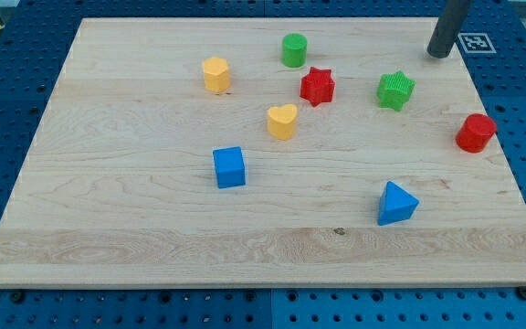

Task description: Place your arm to the top of green star

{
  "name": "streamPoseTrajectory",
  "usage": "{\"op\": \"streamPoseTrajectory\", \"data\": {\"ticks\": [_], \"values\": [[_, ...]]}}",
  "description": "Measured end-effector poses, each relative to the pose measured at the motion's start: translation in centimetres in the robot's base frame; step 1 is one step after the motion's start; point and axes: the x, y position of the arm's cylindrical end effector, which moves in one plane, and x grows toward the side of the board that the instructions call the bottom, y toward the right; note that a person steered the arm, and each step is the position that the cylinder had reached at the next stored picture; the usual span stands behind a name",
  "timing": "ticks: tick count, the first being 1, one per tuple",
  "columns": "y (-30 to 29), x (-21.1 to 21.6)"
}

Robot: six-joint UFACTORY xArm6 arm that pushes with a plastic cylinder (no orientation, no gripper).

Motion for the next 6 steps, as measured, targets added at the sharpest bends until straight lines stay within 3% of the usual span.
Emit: {"op": "streamPoseTrajectory", "data": {"ticks": [3,4,6], "values": [[-1.6,1.4],[-6.0,1.4],[-7.4,3.9]]}}
